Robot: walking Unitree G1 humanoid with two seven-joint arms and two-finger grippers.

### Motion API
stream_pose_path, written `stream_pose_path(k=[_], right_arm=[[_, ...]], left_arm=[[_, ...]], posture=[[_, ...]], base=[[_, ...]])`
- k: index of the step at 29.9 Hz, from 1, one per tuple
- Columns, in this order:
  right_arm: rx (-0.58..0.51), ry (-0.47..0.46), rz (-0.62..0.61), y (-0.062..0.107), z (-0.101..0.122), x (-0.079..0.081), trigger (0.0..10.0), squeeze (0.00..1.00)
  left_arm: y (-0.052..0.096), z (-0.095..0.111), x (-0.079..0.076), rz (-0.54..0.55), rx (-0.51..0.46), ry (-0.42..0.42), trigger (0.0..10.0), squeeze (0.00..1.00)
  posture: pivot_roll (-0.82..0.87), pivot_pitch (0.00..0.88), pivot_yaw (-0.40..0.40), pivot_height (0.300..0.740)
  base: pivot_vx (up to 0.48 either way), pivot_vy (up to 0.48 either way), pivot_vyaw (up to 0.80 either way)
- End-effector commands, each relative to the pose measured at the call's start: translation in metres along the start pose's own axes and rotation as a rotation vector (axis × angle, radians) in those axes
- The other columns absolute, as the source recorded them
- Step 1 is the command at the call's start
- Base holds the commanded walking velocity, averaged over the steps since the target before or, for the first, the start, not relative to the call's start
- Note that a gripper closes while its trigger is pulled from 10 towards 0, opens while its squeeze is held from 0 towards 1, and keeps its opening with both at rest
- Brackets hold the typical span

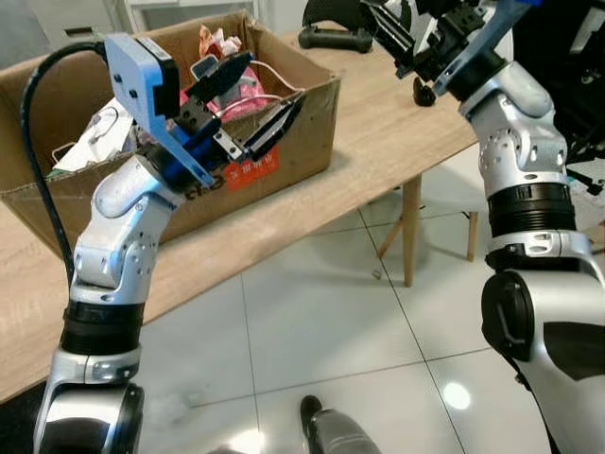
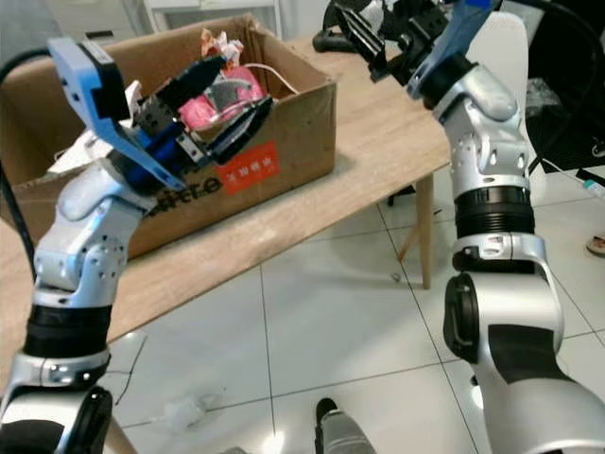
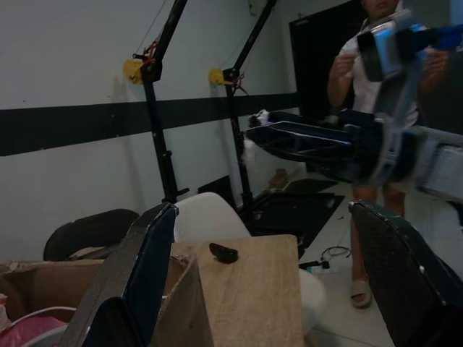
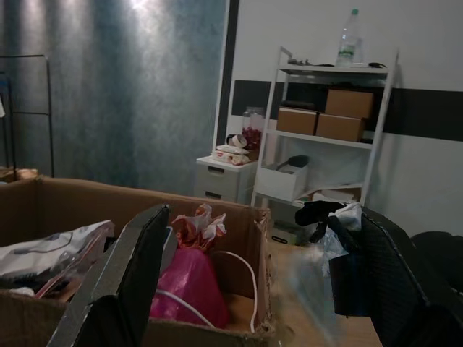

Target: Picking trash to rubbish bin

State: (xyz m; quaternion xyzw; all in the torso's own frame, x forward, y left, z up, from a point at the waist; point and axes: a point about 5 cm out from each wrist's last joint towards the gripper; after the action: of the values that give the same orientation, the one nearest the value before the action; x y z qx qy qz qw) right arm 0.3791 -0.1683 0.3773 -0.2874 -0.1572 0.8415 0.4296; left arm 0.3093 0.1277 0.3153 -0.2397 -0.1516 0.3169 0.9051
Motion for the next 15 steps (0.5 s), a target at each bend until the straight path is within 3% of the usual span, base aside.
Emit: stream_pose_path(k=[1, 15], right_arm=[[-0.012, -0.007, 0.014, 0.002, 0.002, 0.000, 10.0, 0.00], [-0.003, -0.010, 0.024, 0.008, 0.001, -0.002, 10.0, 0.00]], left_arm=[[-0.001, -0.003, 0.001, 0.016, 0.001, -0.001, 10.0, 0.00], [-0.008, -0.008, 0.011, 0.168, 0.002, -0.032, 10.0, 0.00]], posture=[[-0.05, 0.118, 0.026, 0.740], [-0.05, 0.117, 0.024, 0.740]], base=[[0.000, 0.000, 0.44], [0.000, 0.000, 0.79]])
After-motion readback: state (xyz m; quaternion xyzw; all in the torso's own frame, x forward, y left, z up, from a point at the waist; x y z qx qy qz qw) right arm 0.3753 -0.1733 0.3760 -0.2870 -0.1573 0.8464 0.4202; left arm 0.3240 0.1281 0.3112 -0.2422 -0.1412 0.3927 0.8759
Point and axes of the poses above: a point about 5 cm out from each wrist's last joint towards the gripper, its own y axis pointing back from the gripper into the wrist, its own z axis along the axis of the wrist's last joint, x = y × z, and after that the axes turned 8 degrees about y, right-handed
